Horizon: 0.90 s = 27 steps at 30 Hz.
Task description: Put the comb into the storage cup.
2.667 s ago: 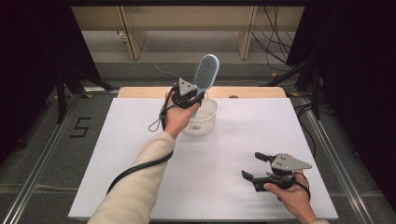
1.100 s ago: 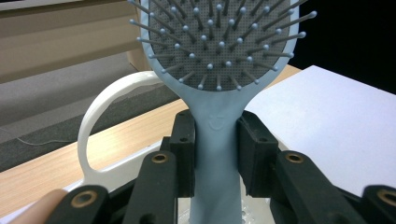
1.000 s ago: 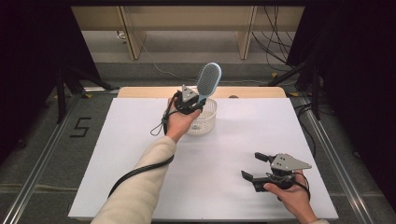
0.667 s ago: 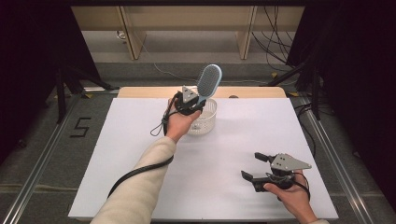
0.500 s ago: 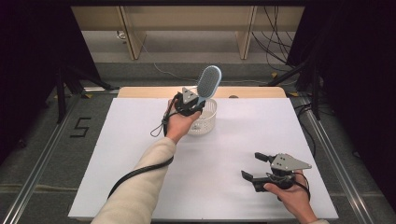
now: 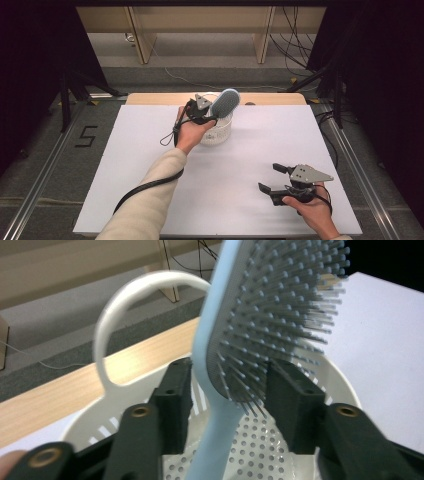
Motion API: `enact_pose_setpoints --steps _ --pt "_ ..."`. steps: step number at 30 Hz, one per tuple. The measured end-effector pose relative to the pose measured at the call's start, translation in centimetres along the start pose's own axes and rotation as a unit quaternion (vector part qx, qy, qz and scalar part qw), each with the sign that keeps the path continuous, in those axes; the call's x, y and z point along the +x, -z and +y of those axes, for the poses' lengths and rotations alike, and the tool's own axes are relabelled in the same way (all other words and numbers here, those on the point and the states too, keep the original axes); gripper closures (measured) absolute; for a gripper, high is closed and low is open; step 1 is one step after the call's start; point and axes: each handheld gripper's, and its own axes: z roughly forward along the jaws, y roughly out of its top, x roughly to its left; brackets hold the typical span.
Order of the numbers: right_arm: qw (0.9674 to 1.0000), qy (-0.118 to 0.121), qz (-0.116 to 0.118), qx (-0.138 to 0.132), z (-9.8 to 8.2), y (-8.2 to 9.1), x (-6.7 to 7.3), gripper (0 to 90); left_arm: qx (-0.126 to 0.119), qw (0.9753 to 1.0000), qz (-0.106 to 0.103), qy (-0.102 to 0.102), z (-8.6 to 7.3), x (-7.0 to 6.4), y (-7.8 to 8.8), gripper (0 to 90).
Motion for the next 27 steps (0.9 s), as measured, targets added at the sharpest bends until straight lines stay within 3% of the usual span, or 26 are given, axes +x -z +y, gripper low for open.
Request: enact_pose_setpoints --steps 5,8,10,14,18,24,27 --pt "1.0000 0.001 0.000 0.001 0.0 0.0 0.0 14.4 -0.011 0.9998 -0.010 0.009 0.4 0.4 1.4 43.0" --pt "1.0000 0.002 -0.001 0.000 0.0 0.0 0.0 14.4 -0.006 0.9986 -0.033 0.042 0.6 0.6 2.3 39.9" --pt "1.0000 0.001 -0.002 -0.001 0.0 0.0 0.0 14.4 -0.006 0.9979 -0.039 0.051 0.8 0.7 2.9 37.7" --pt "1.0000 0.000 -0.002 0.000 0.0 0.0 0.0 14.4 -0.005 0.9984 -0.043 0.038 1.2 0.7 4.3 29.0" --pt "1.0000 -0.001 -0.003 0.000 0.0 0.0 0.0 14.4 -0.001 0.9994 -0.026 0.022 1.0 1.1 5.5 16.6" --pt "1.0000 0.000 -0.005 0.000 0.0 0.0 0.0 14.4 0.019 0.9997 -0.008 0.013 -0.3 2.5 6.6 14.3" --pt "1.0000 0.000 -0.005 0.001 0.0 0.0 0.0 14.4 0.024 0.9997 -0.001 0.011 -0.7 3.0 7.4 9.0"
